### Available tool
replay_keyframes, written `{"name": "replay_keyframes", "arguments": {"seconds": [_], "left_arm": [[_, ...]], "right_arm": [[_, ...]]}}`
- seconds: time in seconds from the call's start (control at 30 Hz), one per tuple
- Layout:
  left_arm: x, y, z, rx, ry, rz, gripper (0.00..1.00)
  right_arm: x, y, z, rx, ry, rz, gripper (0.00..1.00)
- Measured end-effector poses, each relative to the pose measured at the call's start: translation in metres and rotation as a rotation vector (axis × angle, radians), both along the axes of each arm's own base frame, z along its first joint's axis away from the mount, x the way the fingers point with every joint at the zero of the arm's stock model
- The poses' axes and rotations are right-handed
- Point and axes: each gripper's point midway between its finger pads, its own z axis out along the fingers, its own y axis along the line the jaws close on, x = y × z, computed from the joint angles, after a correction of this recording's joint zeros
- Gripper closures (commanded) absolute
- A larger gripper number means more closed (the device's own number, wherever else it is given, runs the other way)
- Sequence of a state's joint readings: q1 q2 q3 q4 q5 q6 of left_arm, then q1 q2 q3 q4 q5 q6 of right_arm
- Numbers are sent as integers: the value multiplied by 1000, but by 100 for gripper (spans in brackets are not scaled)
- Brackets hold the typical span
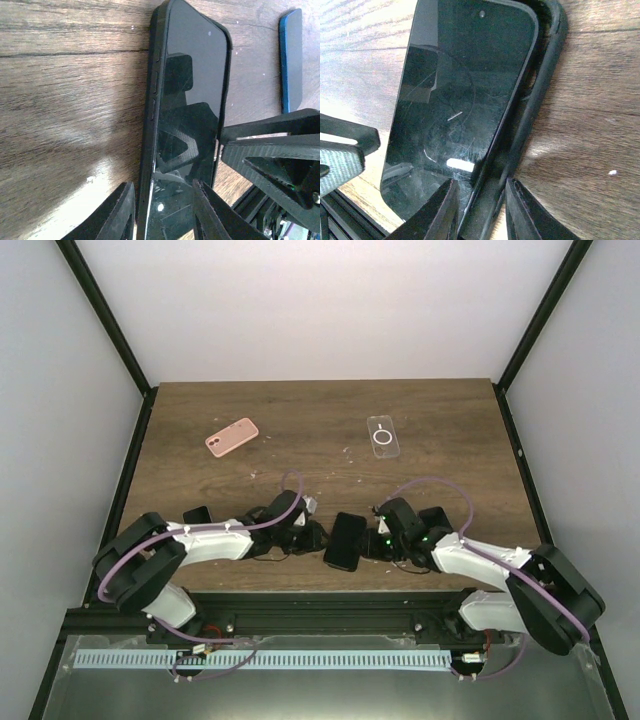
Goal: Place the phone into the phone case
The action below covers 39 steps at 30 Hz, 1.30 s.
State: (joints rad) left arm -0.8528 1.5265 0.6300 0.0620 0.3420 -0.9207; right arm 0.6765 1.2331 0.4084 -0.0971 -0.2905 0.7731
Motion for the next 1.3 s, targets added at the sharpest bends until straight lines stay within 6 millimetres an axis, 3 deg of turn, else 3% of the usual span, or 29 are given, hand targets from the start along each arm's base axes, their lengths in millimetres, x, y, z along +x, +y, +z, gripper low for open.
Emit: {"name": "replay_keyframes", "arguments": {"seconds": [0.33,0.83,1.3], "left_arm": [[0,-4,-8,-3,8,-14,69],[-6,-15,-18,-26,38,-39,89],[-7,-18,-19,-15,37,-40,88]], "right_arm": [[2,-4,-1,4,-7,-41,73],[-2,-1,-7,47,2,-42,74],[-2,2,-6,90,18,-44,73]]}}
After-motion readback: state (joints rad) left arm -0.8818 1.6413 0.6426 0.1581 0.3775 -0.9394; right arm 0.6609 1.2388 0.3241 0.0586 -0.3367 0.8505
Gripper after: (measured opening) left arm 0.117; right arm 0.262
